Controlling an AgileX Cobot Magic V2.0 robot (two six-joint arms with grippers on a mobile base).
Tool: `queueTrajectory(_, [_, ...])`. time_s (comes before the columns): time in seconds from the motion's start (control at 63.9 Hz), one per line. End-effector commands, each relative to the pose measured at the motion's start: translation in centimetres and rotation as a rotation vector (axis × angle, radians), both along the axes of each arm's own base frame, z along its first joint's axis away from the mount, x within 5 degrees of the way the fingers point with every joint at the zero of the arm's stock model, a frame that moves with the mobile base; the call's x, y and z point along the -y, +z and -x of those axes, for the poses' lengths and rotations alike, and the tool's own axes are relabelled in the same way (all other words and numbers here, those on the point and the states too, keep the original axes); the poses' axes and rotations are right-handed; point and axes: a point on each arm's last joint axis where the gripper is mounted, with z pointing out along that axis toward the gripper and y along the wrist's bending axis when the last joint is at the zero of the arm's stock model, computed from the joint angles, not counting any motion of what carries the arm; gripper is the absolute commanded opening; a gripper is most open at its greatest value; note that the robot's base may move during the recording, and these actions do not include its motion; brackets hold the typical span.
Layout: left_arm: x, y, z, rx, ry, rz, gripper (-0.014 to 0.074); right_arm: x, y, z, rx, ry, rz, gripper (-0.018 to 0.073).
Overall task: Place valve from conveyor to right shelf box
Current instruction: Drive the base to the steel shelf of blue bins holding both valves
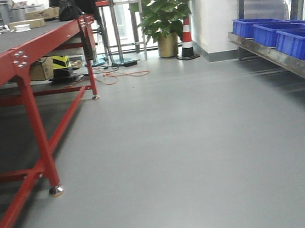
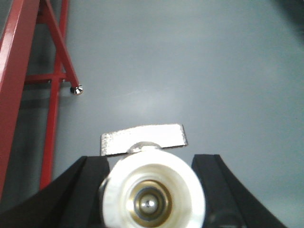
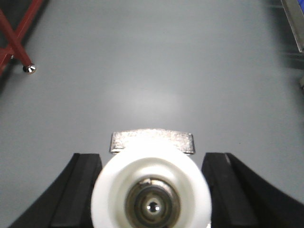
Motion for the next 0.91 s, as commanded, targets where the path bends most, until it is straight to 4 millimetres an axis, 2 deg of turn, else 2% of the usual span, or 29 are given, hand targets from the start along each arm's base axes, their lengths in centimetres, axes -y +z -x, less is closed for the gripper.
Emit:
queueTrajectory(0.0, [0.1, 0.71, 0.15, 0.058, 0.0, 0.013, -0.0111, 0.05, 1.22, 0.24, 0.092, -0.005, -0.003, -0.0154])
queueTrajectory(0.892, [0.08, 1.05, -0.24, 0.108, 0.002, 0.014, -0.0111, 0.05, 1.24, 0.23, 0.094, -0.006, -0.003, -0.0154])
